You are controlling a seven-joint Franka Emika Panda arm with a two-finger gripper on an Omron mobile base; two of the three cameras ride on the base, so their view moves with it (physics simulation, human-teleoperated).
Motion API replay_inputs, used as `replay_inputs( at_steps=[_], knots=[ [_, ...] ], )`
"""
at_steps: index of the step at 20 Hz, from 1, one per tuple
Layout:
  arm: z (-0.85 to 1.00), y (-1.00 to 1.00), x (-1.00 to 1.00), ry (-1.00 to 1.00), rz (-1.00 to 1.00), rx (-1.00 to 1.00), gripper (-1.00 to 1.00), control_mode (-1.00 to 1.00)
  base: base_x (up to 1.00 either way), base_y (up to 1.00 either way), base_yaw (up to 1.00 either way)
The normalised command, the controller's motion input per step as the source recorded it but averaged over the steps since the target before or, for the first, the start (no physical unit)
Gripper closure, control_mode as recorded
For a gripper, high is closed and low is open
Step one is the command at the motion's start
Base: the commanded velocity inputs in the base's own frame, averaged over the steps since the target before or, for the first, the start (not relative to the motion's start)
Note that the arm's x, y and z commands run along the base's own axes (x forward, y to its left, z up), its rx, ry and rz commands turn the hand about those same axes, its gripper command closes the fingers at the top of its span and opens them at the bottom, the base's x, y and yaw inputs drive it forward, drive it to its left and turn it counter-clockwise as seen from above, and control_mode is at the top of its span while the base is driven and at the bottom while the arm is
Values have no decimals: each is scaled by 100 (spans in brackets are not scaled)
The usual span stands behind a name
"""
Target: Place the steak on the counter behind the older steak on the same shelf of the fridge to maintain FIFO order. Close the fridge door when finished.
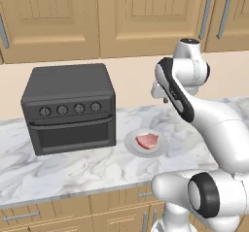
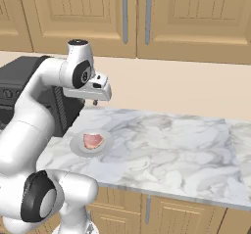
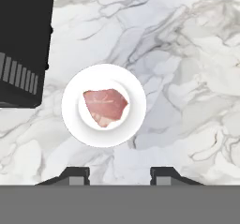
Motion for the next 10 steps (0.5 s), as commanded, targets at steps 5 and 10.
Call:
replay_inputs(
  at_steps=[5, 10],
  knots=[
    [-8, 11, -15, 0, 0, 0, -100, -100, 0, 0, 0],
    [-52, 8, -9, 2, 1, 2, -100, -100, 0, 0, 0]
  ],
)
